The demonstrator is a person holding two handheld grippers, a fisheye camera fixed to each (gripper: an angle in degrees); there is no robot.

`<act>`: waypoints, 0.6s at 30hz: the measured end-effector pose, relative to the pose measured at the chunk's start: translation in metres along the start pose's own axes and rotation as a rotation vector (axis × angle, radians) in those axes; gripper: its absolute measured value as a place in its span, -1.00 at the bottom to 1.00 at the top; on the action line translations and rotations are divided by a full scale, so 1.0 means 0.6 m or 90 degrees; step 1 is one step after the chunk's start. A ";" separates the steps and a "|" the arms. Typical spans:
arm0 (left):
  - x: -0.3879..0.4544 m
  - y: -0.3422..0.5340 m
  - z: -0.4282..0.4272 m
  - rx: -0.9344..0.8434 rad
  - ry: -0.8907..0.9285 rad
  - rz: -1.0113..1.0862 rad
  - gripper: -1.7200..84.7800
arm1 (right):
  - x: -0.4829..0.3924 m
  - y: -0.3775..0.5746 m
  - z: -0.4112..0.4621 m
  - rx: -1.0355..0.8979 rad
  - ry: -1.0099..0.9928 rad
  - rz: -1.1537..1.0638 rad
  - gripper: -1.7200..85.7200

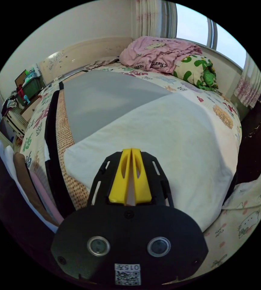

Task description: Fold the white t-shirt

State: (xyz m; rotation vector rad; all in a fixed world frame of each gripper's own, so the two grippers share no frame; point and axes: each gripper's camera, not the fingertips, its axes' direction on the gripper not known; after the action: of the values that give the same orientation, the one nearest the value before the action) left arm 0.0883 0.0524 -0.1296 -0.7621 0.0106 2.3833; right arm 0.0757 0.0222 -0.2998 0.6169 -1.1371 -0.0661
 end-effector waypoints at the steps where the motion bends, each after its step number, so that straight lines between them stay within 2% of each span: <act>1: 0.001 -0.001 0.000 0.000 0.001 0.000 -0.97 | 0.005 -0.001 -0.001 -0.009 -0.004 -0.005 -0.96; 4: 0.004 -0.004 -0.001 0.000 0.004 -0.003 -0.97 | 0.041 0.005 -0.022 -0.069 0.023 -0.069 -0.92; 7: 0.000 -0.008 -0.001 -0.002 0.018 -0.012 -0.97 | 0.153 0.062 -0.070 -0.178 0.209 -0.097 -0.82; 10: -0.004 -0.011 -0.001 -0.002 0.034 -0.021 -0.97 | 0.369 0.178 -0.136 -0.351 0.373 -0.041 -0.77; 12: 0.001 -0.013 -0.003 -0.001 0.030 -0.020 -0.97 | 0.575 0.311 -0.199 -0.516 0.460 0.074 -0.74; 15: 0.013 -0.009 -0.020 0.030 0.002 -0.022 -0.97 | 0.763 0.464 -0.274 -0.654 0.471 0.212 -0.75; 18: 0.020 0.015 -0.064 0.101 -0.043 -0.057 -0.96 | 0.866 0.553 -0.288 -0.738 0.471 0.204 -0.77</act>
State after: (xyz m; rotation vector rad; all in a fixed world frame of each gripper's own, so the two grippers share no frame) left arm 0.0958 0.0447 -0.1694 -0.5954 0.1332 2.2906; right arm 0.3669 0.1886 0.2454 -0.5581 -0.3220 -0.1842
